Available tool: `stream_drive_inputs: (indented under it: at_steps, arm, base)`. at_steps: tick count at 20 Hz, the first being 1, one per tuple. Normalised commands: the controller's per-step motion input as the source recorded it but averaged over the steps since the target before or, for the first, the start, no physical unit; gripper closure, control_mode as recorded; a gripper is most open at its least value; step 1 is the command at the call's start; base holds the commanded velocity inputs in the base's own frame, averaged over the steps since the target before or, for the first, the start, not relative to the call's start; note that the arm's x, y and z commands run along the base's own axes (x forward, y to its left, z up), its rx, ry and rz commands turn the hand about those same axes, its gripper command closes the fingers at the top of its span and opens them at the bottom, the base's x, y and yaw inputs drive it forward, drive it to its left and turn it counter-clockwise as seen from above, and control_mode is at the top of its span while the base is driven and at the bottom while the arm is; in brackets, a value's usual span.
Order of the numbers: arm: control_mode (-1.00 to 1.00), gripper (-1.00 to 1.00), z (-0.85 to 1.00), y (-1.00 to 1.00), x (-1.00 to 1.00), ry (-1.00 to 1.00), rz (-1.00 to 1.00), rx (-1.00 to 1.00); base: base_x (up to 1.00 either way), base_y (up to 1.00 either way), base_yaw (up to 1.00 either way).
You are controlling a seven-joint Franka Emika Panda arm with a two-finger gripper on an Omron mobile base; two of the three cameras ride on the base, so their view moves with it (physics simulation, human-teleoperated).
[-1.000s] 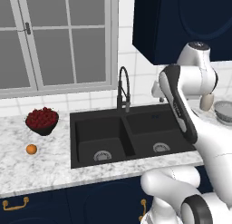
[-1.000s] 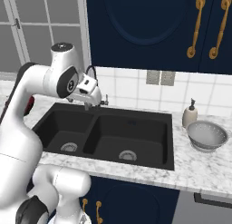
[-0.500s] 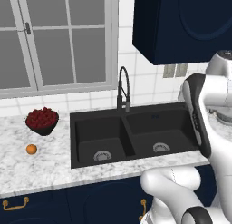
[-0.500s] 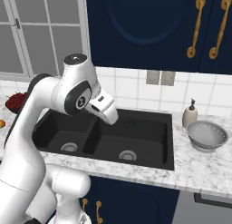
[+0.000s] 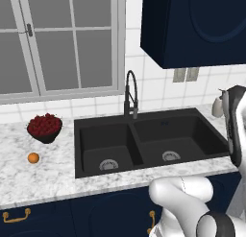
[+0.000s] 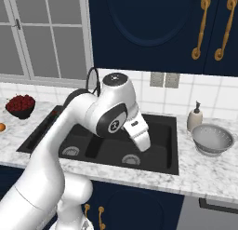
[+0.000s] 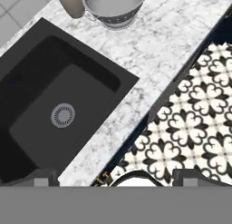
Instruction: Put the colander in the sink, put the tangerine in the colander, and turn on the sink faucet and pour water over the colander.
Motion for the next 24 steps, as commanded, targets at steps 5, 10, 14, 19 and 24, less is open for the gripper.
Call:
stream_drive_inputs:
  at_steps: [5,10,14,19,24]
  arm:
    - [-1.00,-1.00,-0.31,-1.00,-0.07,0.00,-0.24,0.06]
    - [-1.00,-1.00,-0.30,-0.83,0.00,-0.02,-0.17,0.08]
    - [-1.00,-1.00,-0.27,-0.63,0.06,-0.12,-0.10,0.11]
    - [-1.00,-1.00,-0.26,-0.47,0.31,-0.21,-0.05,0.12]
    - [-1.00,-1.00,-0.24,-0.36,0.46,-0.16,-0.02,0.10]
  base:
    - [0.00,0.00,0.00]
    - [0.00,0.00,0.00]
    - [0.00,0.00,0.00]
    - [0.00,0.00,0.00]
    - [0.00,0.00,0.00]
